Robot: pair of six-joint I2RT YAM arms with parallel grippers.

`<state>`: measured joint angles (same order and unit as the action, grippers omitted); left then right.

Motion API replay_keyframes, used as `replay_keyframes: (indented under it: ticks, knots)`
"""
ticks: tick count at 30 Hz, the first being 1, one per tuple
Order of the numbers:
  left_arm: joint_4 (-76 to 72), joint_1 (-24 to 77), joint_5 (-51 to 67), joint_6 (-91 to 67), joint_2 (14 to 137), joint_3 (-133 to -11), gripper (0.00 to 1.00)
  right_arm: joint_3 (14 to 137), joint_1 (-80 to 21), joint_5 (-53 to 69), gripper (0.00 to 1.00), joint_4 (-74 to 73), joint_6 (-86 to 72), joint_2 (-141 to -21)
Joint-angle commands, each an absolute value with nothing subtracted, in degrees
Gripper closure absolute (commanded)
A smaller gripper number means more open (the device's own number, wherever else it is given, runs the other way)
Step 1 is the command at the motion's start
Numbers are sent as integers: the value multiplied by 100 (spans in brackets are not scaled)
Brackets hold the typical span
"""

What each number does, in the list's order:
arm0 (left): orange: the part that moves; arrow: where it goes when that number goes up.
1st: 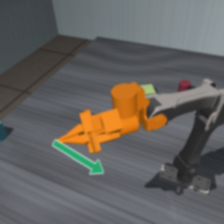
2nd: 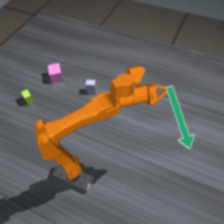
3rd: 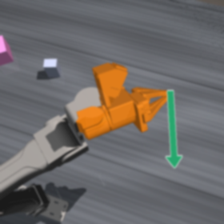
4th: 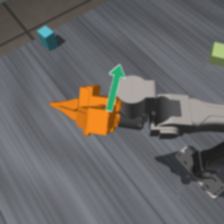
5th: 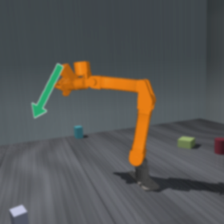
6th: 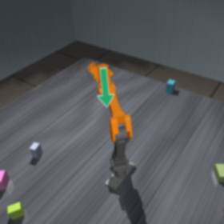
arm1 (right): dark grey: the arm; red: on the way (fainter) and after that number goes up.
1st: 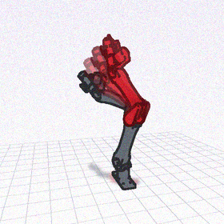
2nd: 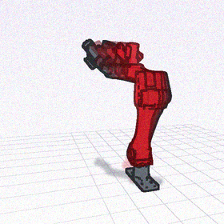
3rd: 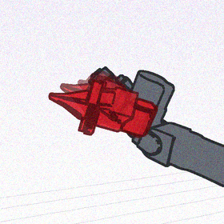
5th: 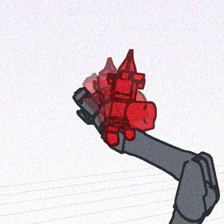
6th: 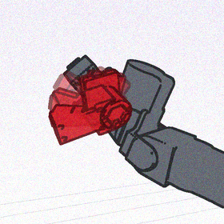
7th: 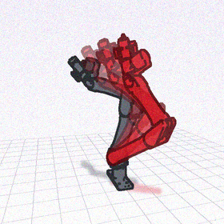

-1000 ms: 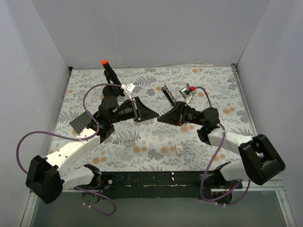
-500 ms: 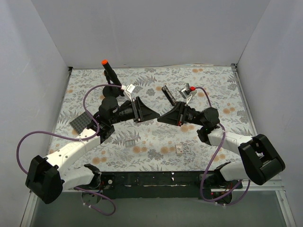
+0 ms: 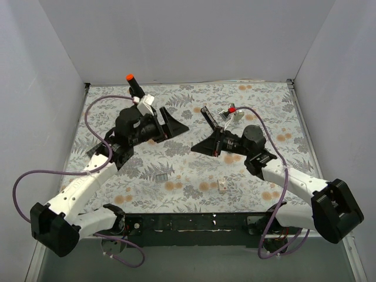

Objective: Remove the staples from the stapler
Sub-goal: Place the staple in the staple box.

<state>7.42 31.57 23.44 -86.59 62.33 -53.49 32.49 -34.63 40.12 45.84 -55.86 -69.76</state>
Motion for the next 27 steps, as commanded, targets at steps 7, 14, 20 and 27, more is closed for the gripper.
replay_keyframes:
  ticks: [7, 14, 20, 27]
  knots:
    - [3338, 388, 898, -7611, 6653, -5538, 2, 5026, -4885, 1462, 77, 520, -3682, -7512]
    - [3463, -254, -386, -8235, 6460, -4378, 2, 6493, -6099, 151, 79, -789, -3850, -9051]
    - [3762, -316, -1071, -8227, 6487, -4473, 2, 8067, -6583, -456, 79, -2073, -3876, -10502]
    - [3612, -316, -976, -8139, 6047, -4316, 2, 8903, -6662, -773, 78, -2969, -3815, -11310]
